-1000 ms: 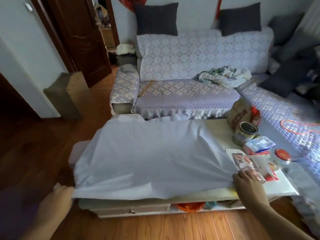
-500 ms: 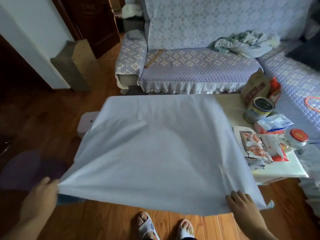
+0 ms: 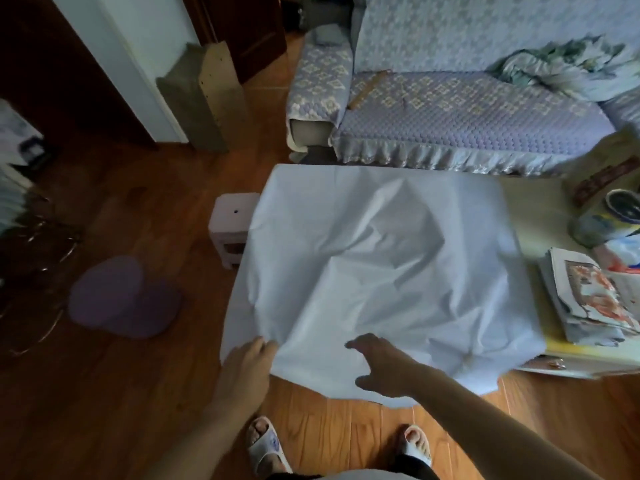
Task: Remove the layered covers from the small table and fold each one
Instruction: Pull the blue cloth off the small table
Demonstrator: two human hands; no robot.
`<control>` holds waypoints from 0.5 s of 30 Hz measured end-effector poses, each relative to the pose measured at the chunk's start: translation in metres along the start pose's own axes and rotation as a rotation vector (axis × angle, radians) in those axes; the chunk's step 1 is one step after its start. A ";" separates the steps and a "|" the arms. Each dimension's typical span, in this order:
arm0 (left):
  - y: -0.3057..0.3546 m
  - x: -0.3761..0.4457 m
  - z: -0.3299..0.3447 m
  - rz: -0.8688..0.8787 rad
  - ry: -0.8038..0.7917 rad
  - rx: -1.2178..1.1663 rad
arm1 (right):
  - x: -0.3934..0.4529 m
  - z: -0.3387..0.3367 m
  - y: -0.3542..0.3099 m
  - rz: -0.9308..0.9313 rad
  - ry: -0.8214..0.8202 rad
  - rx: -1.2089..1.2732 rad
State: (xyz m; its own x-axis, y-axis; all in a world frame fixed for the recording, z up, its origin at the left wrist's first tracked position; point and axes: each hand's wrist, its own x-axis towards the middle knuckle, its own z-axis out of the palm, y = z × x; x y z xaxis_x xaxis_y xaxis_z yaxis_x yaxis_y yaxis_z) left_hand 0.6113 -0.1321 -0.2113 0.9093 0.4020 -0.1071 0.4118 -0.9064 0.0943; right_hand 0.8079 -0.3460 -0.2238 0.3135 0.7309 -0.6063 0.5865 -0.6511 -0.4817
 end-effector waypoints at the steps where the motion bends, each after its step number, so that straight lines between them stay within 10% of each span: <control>1: 0.000 0.003 0.002 0.017 0.027 -0.079 | 0.016 0.006 -0.040 -0.073 0.033 -0.030; 8: -0.045 0.006 0.018 0.022 0.128 -0.422 | 0.075 0.078 -0.157 0.062 0.613 -0.057; 15: -0.104 -0.021 0.086 -0.457 0.004 -0.506 | 0.051 0.041 -0.205 0.230 0.813 -0.095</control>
State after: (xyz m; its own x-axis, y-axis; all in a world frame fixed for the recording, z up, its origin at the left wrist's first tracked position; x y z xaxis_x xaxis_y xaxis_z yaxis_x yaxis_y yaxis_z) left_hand 0.5446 -0.0577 -0.3036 0.6371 0.7316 -0.2425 0.7309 -0.4735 0.4916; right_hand 0.6733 -0.1840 -0.1821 0.8502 0.5260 -0.0223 0.4913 -0.8080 -0.3252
